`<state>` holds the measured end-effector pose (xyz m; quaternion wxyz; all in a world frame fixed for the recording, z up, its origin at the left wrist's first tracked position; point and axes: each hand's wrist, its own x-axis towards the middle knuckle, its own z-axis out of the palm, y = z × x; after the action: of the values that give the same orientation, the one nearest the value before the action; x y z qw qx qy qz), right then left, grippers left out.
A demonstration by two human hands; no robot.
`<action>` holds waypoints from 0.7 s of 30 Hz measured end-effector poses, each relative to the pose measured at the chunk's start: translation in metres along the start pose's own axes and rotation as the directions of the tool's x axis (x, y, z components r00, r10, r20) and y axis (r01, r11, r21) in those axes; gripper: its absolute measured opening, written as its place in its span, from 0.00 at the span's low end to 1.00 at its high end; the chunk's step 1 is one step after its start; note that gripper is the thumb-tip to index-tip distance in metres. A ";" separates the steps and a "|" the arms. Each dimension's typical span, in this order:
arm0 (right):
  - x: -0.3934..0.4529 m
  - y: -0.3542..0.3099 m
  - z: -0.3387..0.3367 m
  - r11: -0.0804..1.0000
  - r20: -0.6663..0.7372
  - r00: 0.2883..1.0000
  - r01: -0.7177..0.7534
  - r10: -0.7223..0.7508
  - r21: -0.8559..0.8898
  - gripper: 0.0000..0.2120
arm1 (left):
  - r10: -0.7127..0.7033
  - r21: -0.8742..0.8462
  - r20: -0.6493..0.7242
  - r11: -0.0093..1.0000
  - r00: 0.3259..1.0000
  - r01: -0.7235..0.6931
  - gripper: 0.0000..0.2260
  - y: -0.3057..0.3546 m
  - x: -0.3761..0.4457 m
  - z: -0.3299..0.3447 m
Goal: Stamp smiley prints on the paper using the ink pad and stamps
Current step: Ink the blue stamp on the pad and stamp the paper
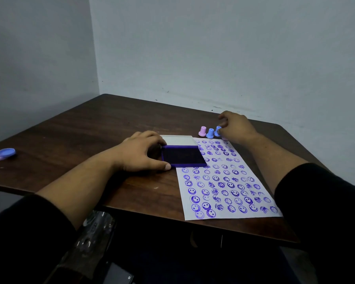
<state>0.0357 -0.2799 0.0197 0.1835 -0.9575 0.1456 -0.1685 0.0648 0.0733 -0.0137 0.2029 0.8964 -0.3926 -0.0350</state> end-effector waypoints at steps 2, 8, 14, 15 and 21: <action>0.001 0.000 0.002 1.000 0.010 1.000 0.016 -0.016 -0.008 0.25 | -0.001 0.003 -0.001 1.000 1.000 0.001 0.38 0.000 0.000 0.000; 0.006 0.005 0.005 0.997 0.013 1.000 0.020 -0.019 -0.074 0.22 | -0.003 0.010 0.001 1.000 1.000 0.003 0.38 0.000 0.001 0.000; 0.003 -0.003 0.001 0.997 0.071 0.996 0.053 -0.048 -0.064 0.23 | -0.005 0.007 -0.002 1.000 1.000 0.005 0.37 0.002 0.000 -0.001; 0.002 -0.006 0.001 0.995 0.082 0.994 0.074 -0.068 -0.074 0.23 | -0.005 0.006 -0.003 1.000 1.000 0.005 0.37 0.002 0.000 -0.001; -0.003 -0.016 0.002 0.990 0.073 0.992 0.108 -0.101 -0.094 0.12 | 0.000 0.003 -0.013 1.000 1.000 0.000 0.35 0.003 -0.001 -0.001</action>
<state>0.0371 -0.2635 0.0235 0.1324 -0.9768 0.0968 -0.1377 0.0618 0.0726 -0.0117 0.2039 0.8969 -0.3915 -0.0285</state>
